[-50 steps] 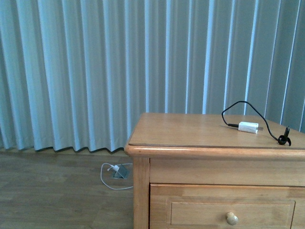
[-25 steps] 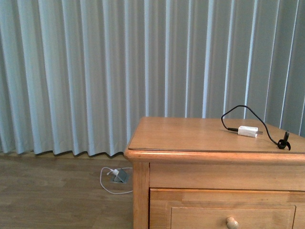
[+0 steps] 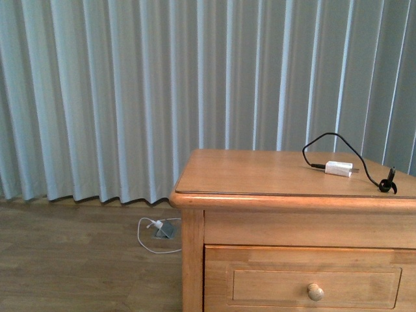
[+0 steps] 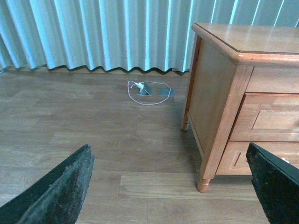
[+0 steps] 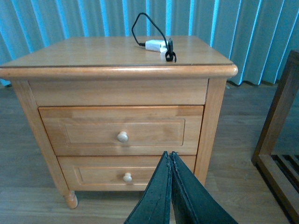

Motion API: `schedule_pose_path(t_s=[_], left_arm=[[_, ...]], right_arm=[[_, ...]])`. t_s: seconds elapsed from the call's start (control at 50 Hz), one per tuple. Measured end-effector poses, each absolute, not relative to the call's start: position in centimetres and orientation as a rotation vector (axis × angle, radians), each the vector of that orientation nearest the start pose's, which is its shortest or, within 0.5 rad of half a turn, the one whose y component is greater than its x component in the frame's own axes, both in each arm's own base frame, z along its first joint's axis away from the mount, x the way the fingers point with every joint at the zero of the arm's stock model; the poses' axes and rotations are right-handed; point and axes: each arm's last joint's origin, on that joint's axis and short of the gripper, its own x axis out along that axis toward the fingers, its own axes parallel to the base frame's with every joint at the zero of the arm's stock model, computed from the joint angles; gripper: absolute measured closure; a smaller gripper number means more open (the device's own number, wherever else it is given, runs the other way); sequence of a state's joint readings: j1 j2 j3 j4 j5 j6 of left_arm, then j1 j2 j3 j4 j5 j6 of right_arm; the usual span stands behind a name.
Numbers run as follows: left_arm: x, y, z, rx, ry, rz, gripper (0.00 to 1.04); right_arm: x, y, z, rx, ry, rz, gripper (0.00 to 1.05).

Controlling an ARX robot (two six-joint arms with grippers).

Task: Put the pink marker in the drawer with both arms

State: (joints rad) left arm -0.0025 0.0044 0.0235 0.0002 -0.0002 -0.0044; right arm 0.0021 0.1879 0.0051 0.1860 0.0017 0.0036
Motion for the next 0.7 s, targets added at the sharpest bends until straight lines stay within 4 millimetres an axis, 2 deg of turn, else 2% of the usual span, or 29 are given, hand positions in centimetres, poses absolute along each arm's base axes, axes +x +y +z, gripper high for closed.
schedule_pose_path(t_s=[0.22,0.54,0.7], left_arm=[[9.6,0.0,17.1,-0.004,-0.019,-0.002,0.06],[9.6,0.0,17.1,-0.004,-0.020,-0.002,0.06],[9.6,0.0,17.1,-0.004,-0.020,-0.002,0.06]], right_arm=[[9.8,0.0,16.5,0.004,-0.001,0.003,1.03],[9.8,0.0,16.5,0.002,-0.003,0.002,1.02],[9.8,0.0,16.5,0.002,-0.003,0.002,0.68]])
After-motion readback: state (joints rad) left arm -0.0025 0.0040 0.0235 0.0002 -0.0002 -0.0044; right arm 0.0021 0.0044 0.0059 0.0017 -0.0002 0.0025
